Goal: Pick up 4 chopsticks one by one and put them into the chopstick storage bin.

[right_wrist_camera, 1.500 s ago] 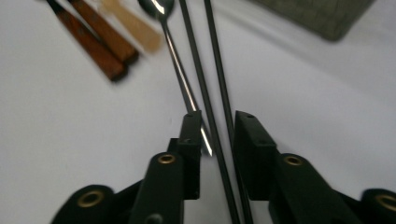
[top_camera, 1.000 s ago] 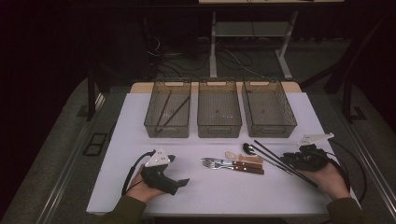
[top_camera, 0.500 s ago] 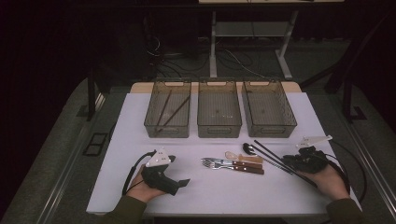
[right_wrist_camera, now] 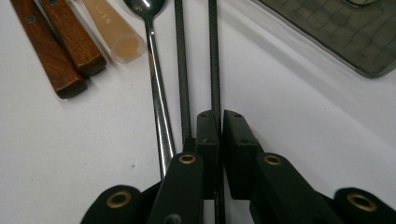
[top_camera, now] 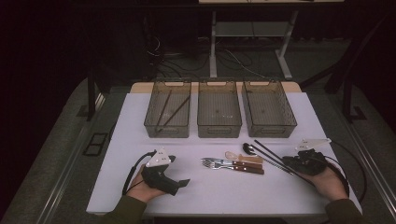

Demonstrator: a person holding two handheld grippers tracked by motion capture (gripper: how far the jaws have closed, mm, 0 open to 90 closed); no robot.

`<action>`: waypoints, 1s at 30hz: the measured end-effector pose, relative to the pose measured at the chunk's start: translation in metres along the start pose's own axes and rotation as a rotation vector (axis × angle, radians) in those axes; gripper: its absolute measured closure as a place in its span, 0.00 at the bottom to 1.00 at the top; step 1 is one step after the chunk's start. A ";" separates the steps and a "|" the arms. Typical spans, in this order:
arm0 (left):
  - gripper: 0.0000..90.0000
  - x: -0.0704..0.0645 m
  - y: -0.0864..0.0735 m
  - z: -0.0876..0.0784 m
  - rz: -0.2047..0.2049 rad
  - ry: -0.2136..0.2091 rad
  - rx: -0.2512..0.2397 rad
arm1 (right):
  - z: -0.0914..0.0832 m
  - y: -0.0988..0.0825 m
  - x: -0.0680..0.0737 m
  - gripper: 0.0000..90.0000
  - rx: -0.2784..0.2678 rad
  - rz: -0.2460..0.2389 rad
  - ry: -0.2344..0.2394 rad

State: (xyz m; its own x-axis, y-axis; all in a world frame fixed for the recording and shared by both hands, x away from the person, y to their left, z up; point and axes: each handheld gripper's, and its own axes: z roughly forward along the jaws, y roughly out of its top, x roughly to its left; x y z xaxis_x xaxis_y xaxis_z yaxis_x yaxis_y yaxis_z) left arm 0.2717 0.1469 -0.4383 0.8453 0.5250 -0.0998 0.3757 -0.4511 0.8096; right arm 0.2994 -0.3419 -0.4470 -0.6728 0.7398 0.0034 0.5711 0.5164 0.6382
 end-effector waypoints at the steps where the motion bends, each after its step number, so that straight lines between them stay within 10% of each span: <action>1: 0.01 0.000 0.000 0.000 0.000 0.000 0.000 | 0.000 0.000 0.000 0.94 0.000 -0.001 -0.002; 30: 0.01 -0.001 0.000 -0.001 0.001 -0.005 -0.002 | -0.025 0.010 0.002 0.95 -0.081 0.041 0.070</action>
State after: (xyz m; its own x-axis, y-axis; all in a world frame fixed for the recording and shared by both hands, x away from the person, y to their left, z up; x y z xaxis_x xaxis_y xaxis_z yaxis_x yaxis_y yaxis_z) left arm 0.2711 0.1470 -0.4377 0.8475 0.5210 -0.1016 0.3741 -0.4505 0.8106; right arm 0.2919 -0.3463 -0.4214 -0.6822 0.7264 0.0828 0.5609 0.4473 0.6966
